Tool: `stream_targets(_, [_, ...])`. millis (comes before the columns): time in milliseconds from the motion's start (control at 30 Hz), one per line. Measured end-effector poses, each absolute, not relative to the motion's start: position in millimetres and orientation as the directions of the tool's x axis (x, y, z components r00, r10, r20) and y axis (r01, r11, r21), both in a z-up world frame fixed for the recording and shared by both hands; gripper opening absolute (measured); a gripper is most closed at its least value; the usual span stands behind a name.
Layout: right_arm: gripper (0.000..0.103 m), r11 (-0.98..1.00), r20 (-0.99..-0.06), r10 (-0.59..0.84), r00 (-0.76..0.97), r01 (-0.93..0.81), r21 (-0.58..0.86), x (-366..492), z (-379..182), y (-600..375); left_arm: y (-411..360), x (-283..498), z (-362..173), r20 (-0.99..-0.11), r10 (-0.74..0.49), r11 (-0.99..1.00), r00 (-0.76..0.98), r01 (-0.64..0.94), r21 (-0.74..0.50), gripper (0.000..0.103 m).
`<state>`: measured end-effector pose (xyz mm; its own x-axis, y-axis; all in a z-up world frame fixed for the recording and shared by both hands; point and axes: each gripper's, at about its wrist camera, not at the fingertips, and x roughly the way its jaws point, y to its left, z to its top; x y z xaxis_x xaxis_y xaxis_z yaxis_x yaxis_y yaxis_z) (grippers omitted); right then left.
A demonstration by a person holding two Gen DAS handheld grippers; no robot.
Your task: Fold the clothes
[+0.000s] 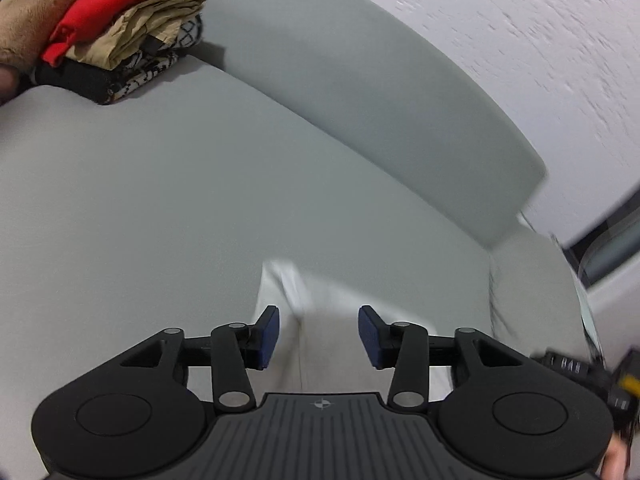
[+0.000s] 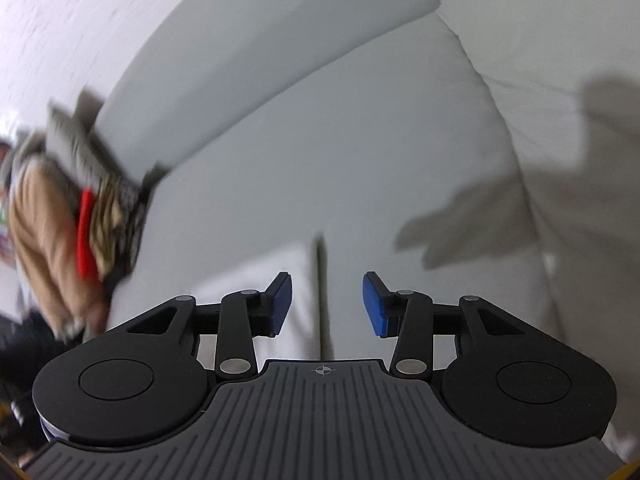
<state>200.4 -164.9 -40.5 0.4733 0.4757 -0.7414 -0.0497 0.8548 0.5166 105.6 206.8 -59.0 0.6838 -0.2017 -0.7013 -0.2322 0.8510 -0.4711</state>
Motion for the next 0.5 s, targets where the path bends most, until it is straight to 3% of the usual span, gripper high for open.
stream_targets(100, [0.042,0.853,-0.745,0.512,0.427,-0.149,0.501,153,-30,-167,191,67,-55,-0.747,-0.211,0.876,0.631,-0.217,-0.43,0.039])
stream_targets(167, [0.028,0.82,-0.735,0.572,0.365,-0.233,0.523,125,-32,-160,179,45,-66,-0.743,-0.256,0.878,0.618,-0.173,-0.447,0.018])
stream_targets(267, [0.025,0.819,-0.769,0.562,0.305,-0.338,0.464,100,-46,-136,163,28,-85,-0.735,-0.29,0.899,0.613,-0.089,-0.429,0.007])
stream_targets(333, [0.024,0.85,-0.824,0.487,0.29,-0.374,0.371,90,-58,-123,153,24,-93,-0.769,-0.25,0.932,0.588,-0.071,-0.356,0.006])
stream_targets(367, [0.015,0.863,-0.843,0.451,0.293,-0.383,0.328,85,-61,-121,149,22,-96,-0.787,-0.226,0.946,0.574,-0.063,-0.318,0.009])
stream_targets(400, [0.013,0.871,-0.853,0.427,0.3,-0.391,0.298,80,-59,-120,145,20,-99,-0.803,-0.202,0.959,0.56,-0.054,-0.279,0.009])
stream_targets(467, [0.019,0.876,-0.865,0.413,0.284,-0.382,0.293,74,-48,-126,140,13,-88,-0.838,-0.142,0.972,0.526,-0.086,-0.218,0.01])
stream_targets(500, [0.033,0.88,-0.87,0.41,0.273,-0.369,0.299,71,-41,-132,141,10,-83,-0.846,-0.111,0.979,0.521,-0.091,-0.185,0.01])
